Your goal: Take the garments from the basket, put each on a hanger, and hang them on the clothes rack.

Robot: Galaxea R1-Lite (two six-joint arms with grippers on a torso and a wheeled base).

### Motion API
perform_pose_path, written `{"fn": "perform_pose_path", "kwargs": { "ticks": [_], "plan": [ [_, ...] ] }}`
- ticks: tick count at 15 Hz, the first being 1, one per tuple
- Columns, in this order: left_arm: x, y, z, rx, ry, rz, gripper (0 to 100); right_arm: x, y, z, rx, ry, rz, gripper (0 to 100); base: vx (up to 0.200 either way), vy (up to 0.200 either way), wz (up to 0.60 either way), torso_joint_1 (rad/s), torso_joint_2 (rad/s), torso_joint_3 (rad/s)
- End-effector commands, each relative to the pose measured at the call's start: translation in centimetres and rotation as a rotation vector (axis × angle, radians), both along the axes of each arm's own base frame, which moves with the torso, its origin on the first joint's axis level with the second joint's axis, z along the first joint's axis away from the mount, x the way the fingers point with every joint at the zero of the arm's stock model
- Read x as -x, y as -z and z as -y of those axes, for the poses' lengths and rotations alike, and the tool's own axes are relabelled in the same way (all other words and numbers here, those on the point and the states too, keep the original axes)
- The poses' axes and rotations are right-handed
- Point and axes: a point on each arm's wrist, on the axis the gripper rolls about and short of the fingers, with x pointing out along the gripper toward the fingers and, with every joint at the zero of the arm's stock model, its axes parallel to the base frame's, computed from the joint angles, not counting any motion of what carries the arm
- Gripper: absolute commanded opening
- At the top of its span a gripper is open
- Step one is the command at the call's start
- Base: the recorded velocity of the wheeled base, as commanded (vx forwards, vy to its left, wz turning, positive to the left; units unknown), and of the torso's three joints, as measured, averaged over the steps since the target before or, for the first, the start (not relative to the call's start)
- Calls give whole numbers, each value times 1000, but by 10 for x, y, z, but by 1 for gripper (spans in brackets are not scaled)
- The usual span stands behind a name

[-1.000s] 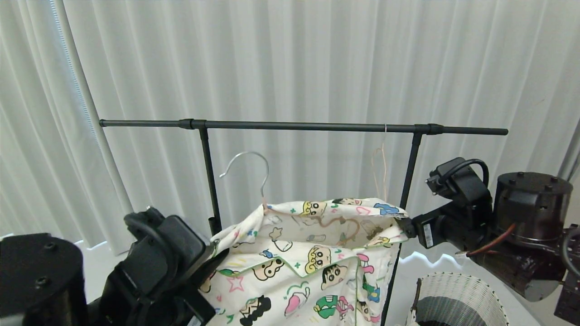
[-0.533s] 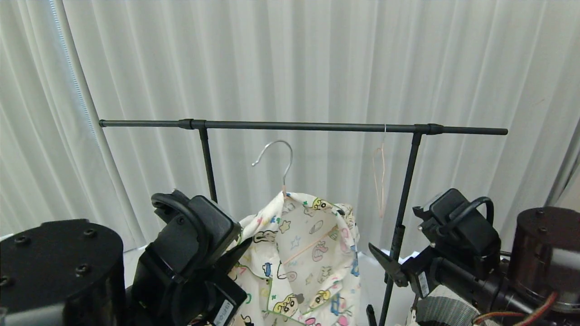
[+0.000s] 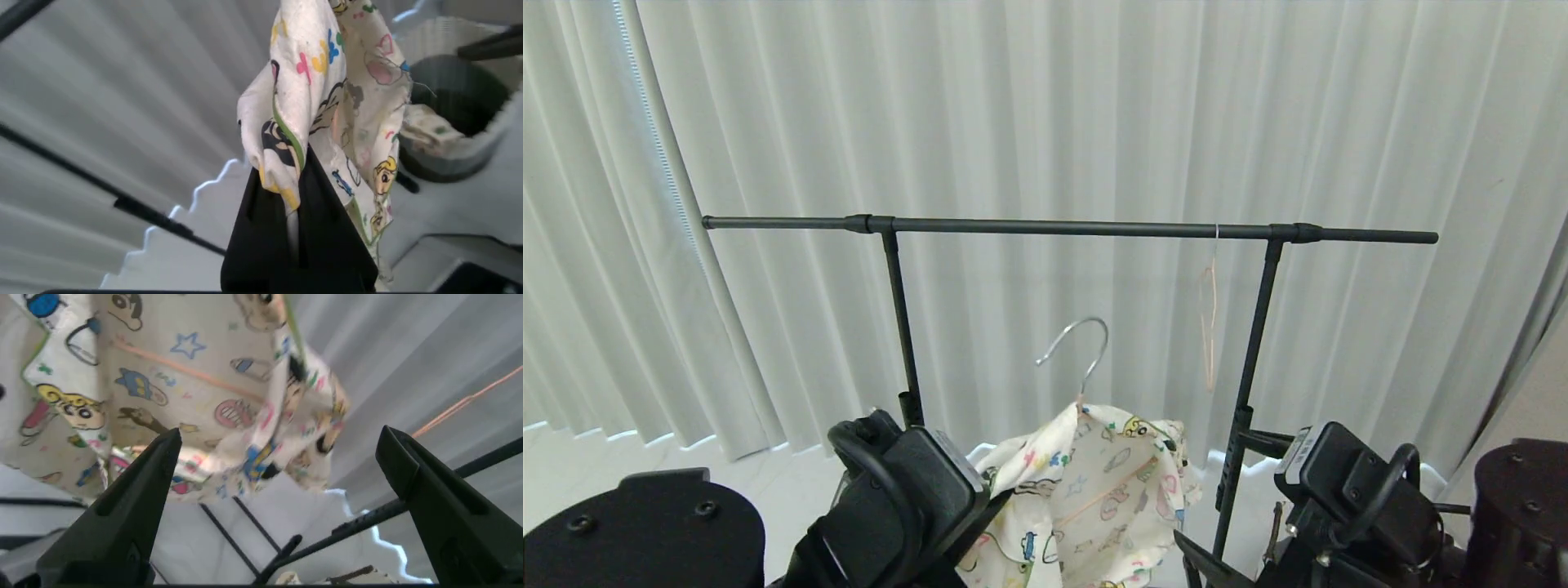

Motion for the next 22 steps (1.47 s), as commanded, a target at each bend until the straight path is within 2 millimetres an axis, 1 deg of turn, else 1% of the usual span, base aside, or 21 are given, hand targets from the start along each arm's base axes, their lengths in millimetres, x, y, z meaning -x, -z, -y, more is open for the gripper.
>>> {"fn": "perform_pose_path", "kwargs": {
  "ticks": [1, 3, 5, 6, 7, 9, 11, 14, 16, 18, 22],
  "plan": [
    [3, 2, -1, 13, 94, -35, 0, 9, -16, 17, -8, -72, 12, 100, 0, 0, 0, 0, 0, 0],
    [6, 6, -1, 29, 229, -91, 0, 18, -26, 35, 31, -189, -21, 100, 0, 0, 0, 0, 0, 0],
    [10, 9, -1, 30, 306, -113, 0, 18, -31, 49, 76, -282, -32, 100, 0, 0, 0, 0, 0, 0],
    [13, 8, 0, 34, 325, -116, 0, 17, -32, 51, 83, -306, -30, 100, 0, 0, 0, 0, 0, 0],
    [18, 7, 1, 39, 367, -117, 0, 13, -33, 52, 116, -384, -33, 100, 0, 0, 0, 0, 0, 0],
    [27, 5, 3, 45, 413, -109, 0, 11, -33, 47, 142, -459, -62, 100, 0, 0, 0, 0, 0, 0],
    [37, 3, 6, 50, 469, -105, 0, 4, -32, 34, 141, -550, -109, 100, 0, 0, 0, 0, 0, 0],
    [40, 1, 9, 55, 491, -102, 0, 1, -29, 22, 147, -611, -141, 100, 0, 0, 0, 0, 0, 0],
    [43, 2, 10, 52, 507, -104, 0, 0, -22, 14, 172, -633, -164, 100, 0, 0, 0, 0, 0, 0],
    [43, 0, 10, 58, 509, -100, 0, 3, -18, 13, 200, -645, -195, 100, 0, 0, 0, 0, 0, 0],
    [43, -3, 12, 67, 512, -94, 0, 3, -21, 11, 218, -657, -219, 100, 0, 0, 0, 0, 0, 0]
  ]
}}
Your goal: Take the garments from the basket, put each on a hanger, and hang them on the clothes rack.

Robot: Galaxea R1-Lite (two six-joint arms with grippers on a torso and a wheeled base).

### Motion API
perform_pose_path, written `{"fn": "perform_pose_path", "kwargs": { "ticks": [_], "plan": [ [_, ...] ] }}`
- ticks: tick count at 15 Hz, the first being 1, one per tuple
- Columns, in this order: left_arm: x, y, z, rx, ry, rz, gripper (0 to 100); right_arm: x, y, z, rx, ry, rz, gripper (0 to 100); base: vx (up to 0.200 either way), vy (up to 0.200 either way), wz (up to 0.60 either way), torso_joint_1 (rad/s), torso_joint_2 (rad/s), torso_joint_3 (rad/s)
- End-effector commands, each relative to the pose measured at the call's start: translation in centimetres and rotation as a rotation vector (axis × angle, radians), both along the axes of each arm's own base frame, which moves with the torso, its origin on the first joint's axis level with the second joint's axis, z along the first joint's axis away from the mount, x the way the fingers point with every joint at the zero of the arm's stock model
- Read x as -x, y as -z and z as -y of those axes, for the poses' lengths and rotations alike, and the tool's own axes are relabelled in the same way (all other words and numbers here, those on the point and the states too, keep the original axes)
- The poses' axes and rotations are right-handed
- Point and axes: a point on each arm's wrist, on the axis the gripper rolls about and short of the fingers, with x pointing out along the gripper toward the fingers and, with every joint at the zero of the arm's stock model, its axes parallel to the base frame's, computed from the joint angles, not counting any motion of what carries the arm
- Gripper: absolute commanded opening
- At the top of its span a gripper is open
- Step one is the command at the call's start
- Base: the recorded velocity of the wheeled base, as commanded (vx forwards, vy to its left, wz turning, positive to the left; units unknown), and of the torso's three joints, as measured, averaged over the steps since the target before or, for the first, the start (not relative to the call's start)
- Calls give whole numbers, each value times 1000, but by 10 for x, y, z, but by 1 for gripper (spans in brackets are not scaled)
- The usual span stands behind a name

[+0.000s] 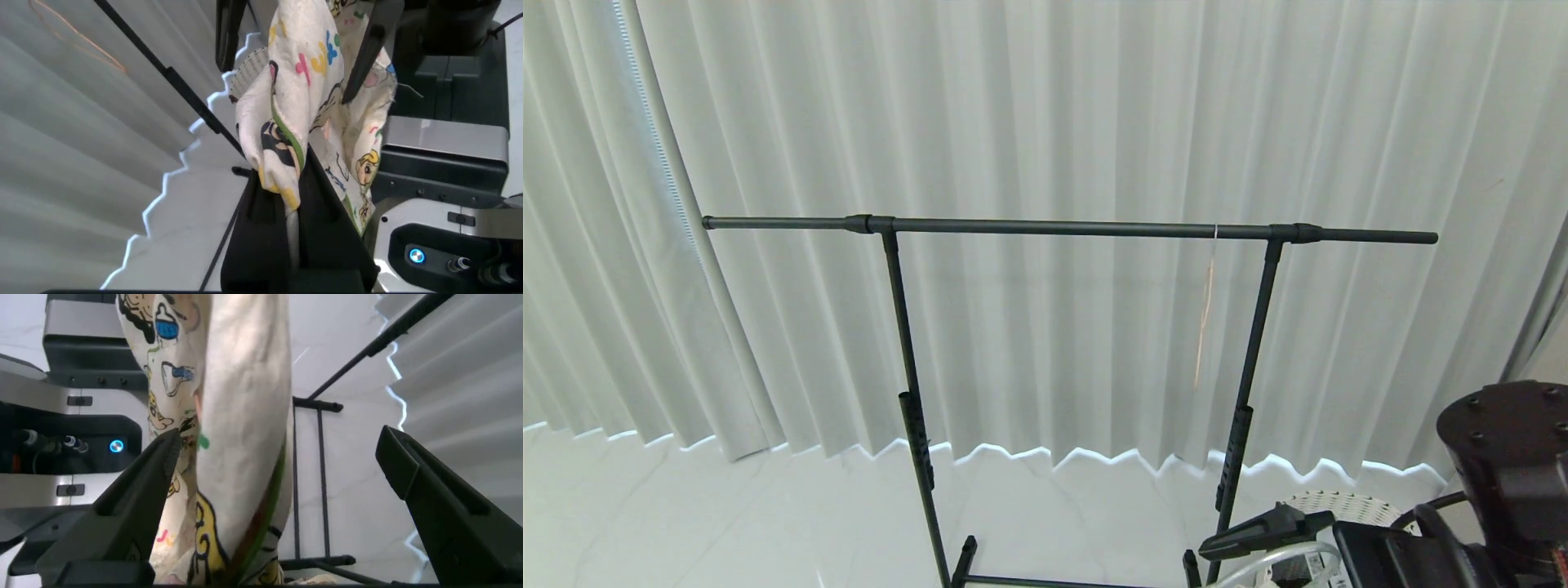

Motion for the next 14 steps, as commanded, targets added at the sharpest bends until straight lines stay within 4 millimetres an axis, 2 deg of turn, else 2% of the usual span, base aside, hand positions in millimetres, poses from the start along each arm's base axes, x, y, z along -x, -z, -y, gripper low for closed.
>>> {"fn": "perform_pose_path", "kwargs": {
  "ticks": [1, 4, 5, 14],
  "plan": [
    [-1, -3, 2, 12, 0, 4, 0, 0, -1, -2, 2, -7, -2, 100, 0, 0, 0, 0, 0, 0],
    [0, -6, 4, 21, 8, 9, 0, 1, 0, -1, 15, -6, -10, 100, 0, 0, 0, 0, 0, 0],
    [2, -6, 5, 16, 24, 22, 0, 1, 0, 0, 17, -3, -8, 0, 0, 0, 0, 0, 0, 0],
    [2, -8, 4, 13, 20, 45, 0, 3, -6, 3, 7, -3, 58, 0, 0, 0, 0, 0, 0, 0]
  ]
}}
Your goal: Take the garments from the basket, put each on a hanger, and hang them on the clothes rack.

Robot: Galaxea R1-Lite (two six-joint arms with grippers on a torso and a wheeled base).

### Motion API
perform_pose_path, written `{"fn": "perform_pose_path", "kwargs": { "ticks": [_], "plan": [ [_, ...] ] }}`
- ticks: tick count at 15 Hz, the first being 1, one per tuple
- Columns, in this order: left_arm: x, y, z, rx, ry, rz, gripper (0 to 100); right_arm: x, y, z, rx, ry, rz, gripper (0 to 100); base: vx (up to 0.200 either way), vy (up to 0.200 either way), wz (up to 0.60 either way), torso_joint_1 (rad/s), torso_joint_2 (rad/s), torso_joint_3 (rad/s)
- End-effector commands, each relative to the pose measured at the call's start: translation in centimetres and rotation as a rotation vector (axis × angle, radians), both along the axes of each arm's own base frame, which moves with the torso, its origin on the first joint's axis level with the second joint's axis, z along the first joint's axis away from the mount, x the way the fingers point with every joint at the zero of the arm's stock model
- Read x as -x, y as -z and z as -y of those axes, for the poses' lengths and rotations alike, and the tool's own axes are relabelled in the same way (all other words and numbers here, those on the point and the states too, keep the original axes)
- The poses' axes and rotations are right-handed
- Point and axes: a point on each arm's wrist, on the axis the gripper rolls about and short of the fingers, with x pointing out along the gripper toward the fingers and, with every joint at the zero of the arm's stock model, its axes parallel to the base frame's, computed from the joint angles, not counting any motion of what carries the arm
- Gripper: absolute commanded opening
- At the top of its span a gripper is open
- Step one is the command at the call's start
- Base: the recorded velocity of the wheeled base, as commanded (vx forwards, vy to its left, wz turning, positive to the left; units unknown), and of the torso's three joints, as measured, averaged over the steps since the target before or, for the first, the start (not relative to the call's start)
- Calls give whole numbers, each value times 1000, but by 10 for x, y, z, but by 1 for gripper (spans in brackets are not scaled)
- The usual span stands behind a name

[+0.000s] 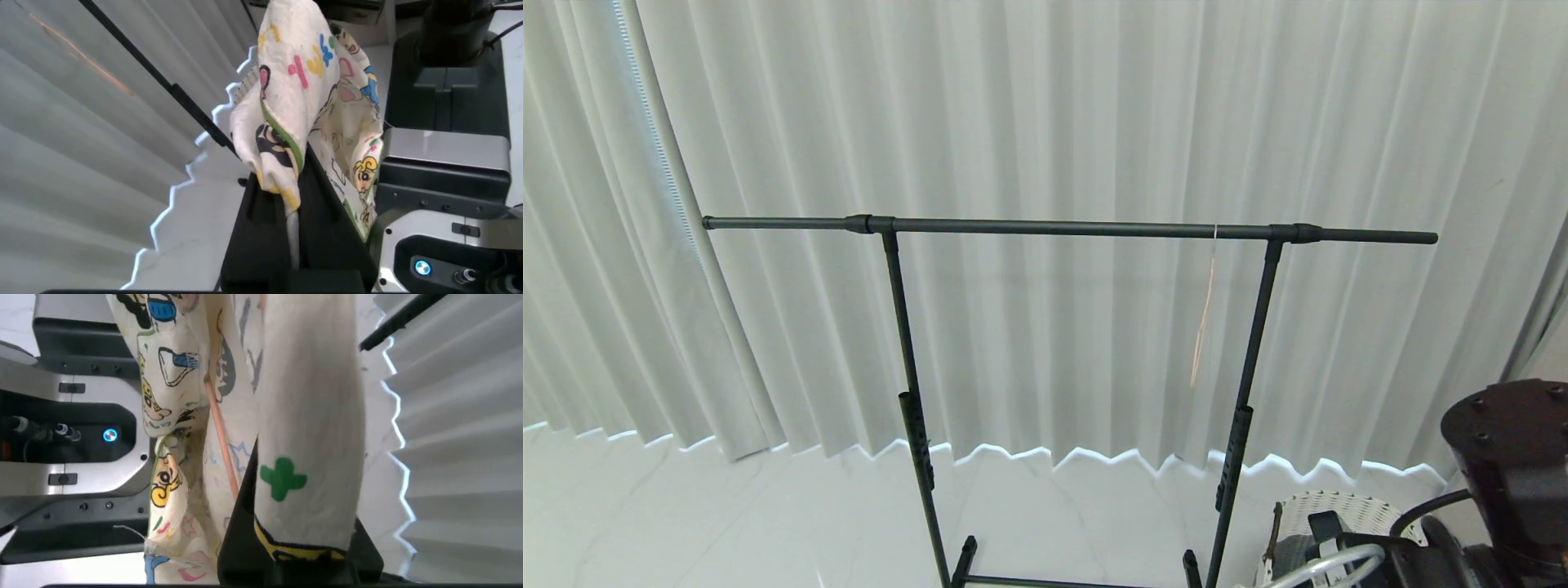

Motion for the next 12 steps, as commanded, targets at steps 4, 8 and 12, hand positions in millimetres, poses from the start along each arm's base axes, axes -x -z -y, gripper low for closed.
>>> {"fn": "perform_pose_path", "kwargs": {
  "ticks": [4, 8, 12],
  "plan": [
    [-2, 2, 0, -19, -54, 19, 100, 7, -13, 12, -35, -7, 64, 0, 0, 0, 0, 0, 0, 0],
    [-7, 4, -5, -27, -120, 26, 100, 9, -24, 36, 27, 39, 214, 0, 0, 0, 0, 0, 0, 0],
    [-7, 3, -6, -22, -122, 28, 100, -3, -27, 55, 81, 244, 260, 0, 0, 0, 0, 0, 0, 0]
  ]
}}
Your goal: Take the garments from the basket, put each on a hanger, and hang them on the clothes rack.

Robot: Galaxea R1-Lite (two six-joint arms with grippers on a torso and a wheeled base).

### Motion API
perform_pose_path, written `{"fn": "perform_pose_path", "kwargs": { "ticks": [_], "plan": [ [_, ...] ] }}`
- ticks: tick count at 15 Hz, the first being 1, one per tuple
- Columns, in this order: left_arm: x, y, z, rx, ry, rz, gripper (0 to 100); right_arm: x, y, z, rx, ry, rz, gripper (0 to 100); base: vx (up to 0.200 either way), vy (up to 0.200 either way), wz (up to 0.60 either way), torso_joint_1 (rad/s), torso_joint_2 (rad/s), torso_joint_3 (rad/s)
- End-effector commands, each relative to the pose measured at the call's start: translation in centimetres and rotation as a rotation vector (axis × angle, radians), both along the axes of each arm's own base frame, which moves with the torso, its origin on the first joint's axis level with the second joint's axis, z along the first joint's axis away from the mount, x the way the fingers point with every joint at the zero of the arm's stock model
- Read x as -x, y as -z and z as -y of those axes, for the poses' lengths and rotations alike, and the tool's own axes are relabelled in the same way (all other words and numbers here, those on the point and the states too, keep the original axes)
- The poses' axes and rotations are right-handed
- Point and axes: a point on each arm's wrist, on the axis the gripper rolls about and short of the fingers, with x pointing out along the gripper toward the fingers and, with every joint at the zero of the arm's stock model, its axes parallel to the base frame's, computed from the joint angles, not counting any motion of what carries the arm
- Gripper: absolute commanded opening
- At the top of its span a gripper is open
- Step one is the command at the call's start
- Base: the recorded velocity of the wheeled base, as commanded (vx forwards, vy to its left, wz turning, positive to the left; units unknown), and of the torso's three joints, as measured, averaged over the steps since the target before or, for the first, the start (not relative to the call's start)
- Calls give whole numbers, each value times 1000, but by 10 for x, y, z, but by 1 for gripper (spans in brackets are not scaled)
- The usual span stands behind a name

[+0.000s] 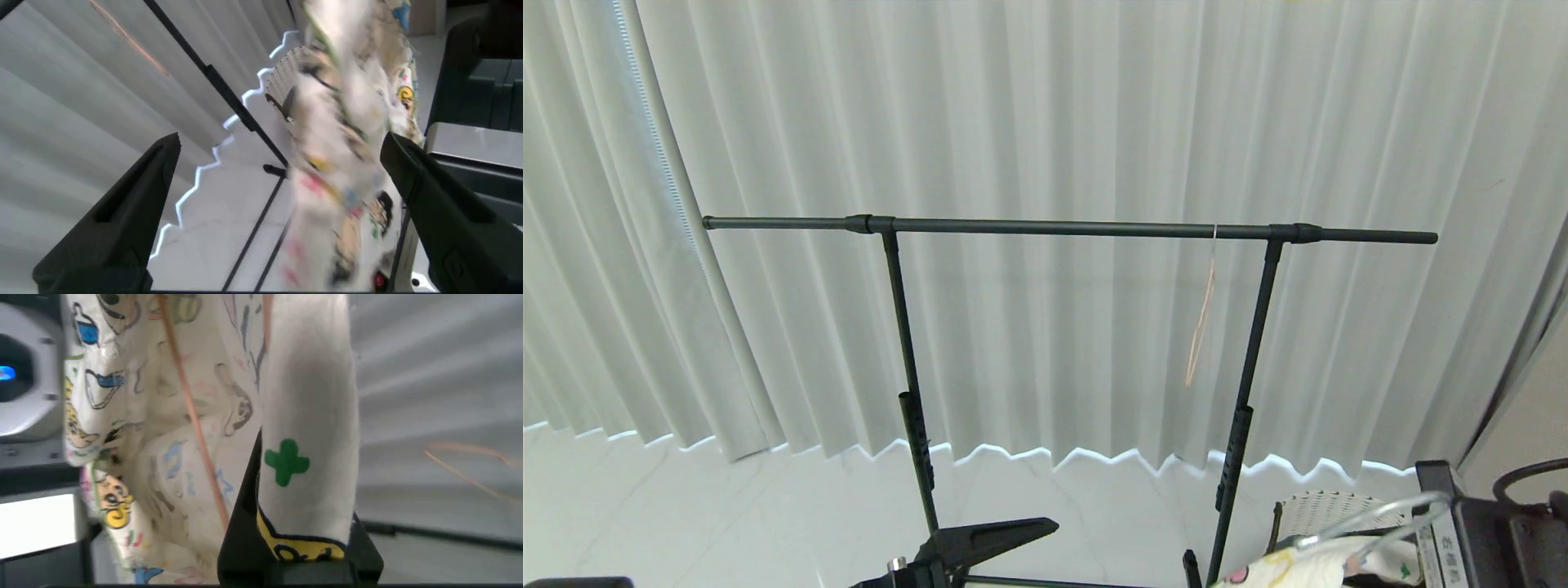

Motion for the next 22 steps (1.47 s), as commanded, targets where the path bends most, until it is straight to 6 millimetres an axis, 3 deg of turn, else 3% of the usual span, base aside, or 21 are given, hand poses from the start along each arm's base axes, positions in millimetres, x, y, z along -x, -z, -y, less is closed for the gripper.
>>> {"fn": "perform_pose_path", "kwargs": {
  "ticks": [1, 3, 5, 7, 9, 12, 22],
  "plan": [
    [0, 0, -3, 1, -6, 1, 100, -7, -5, 12, -15, 93, 25, 0, 0, 0, 0, 0, 0, 0],
    [-6, 11, -16, -32, -67, -13, 100, -15, -11, 17, -27, 149, 40, 0, 0, 0, 0, 0, 0, 0],
    [-12, 35, -43, -104, -169, -48, 100, -17, -17, 17, -44, 155, 60, 0, 0, 0, 0, 0, 0, 0],
    [-6, 53, -67, -147, -218, -75, 100, -17, -18, 16, -26, 120, 106, 0, 0, 0, 0, 0, 0, 0],
    [-8, 60, -78, -164, -279, -92, 100, -17, -19, 16, -17, 97, 140, 0, 0, 0, 0, 0, 0, 0],
    [-14, 60, -82, -108, -374, -166, 100, -16, -20, 13, -21, 82, 144, 0, 0, 0, 0, 0, 0, 0],
    [-12, 60, -82, -46, -394, -232, 100, -12, -27, 6, -83, 54, 145, 0, 0, 0, 0, 0, 0, 0]
  ]
}}
